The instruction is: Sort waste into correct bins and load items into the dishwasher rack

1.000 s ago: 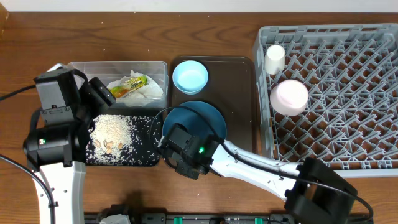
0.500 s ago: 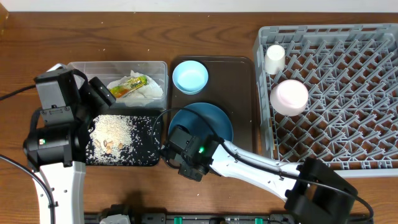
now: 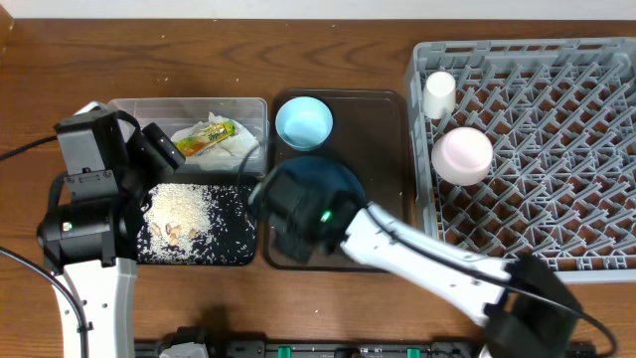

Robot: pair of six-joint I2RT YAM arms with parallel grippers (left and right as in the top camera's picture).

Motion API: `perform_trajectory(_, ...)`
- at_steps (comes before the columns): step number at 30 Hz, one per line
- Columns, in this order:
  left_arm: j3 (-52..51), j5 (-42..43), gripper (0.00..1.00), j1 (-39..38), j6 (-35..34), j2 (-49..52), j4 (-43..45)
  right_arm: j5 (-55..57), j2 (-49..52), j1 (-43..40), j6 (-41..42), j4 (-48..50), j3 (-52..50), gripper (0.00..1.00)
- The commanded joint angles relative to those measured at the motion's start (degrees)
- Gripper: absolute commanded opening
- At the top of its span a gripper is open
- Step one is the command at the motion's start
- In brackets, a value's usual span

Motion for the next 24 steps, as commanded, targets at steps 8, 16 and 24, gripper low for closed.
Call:
perform_trajectory(8,0.63,-0.70,0.88,0.31,0.33,0.24,-0.15,-9.35,-17.16,-22.77,2.64,-1.07,10.78,0.01)
perform_trajectory(16,0.63,-0.70,0.88,0.31,0.33,0.24,-0.15,-53.88,-17.29,-56.63,2.58,-0.15,10.14,0.01)
perform_trajectory(24,0.63,-0.70,0.88,0.31,0.33,0.24,-0.15,-57.31,-12.50,-58.07,-3.10,-8.76,10.10,0.04)
